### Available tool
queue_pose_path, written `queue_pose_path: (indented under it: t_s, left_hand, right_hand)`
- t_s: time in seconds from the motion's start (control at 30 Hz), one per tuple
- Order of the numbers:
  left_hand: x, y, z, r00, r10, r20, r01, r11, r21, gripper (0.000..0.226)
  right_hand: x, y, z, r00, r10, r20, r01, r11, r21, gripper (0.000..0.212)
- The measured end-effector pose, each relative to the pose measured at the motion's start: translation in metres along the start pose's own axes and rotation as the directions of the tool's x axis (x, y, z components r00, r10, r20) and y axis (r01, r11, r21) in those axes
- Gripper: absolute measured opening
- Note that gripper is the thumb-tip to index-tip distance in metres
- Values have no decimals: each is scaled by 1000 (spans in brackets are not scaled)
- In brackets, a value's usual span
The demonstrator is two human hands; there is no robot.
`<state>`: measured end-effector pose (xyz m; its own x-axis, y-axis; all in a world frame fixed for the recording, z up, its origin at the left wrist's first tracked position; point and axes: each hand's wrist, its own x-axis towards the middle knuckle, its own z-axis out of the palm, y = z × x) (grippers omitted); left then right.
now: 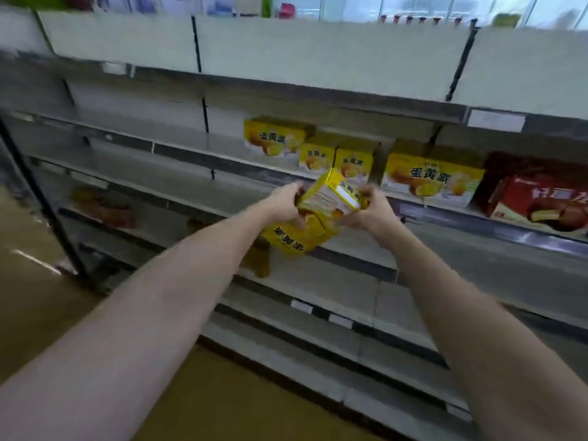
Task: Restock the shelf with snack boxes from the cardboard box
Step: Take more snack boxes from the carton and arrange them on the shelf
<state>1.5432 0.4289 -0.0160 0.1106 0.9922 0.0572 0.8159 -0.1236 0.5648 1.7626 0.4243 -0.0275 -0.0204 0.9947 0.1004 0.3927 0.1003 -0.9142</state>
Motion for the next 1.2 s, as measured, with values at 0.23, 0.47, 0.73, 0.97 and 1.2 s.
queue_pose_path:
  t_s: [0.23,0.47,0.73,0.97,1.2]
  left_hand:
    - [-2,-7,-15,999,-38,-30,37,999,-27,91]
    - [12,-25,-40,996,-41,-81,45,997,55,96]
    - [42,-69,-90,992,58,-113,-39,986,164,95]
    - [80,-123,-163,975,171,-139,-118,938,326,79]
    - [98,-190,-234,894,447,32,-342,634,694,76]
  right_hand:
    - [29,8,17,998,-9,67,19,988,-152,97]
    - [46,-30,49,984,-162,70,176,935,-308,102]
    - [84,-74,95,976,-171,134,213,874,-437,100]
    - [108,-120,156,963,-230,139,263,912,-314,75]
    - [143,-155,225,959,-274,74,284,913,-295,21]
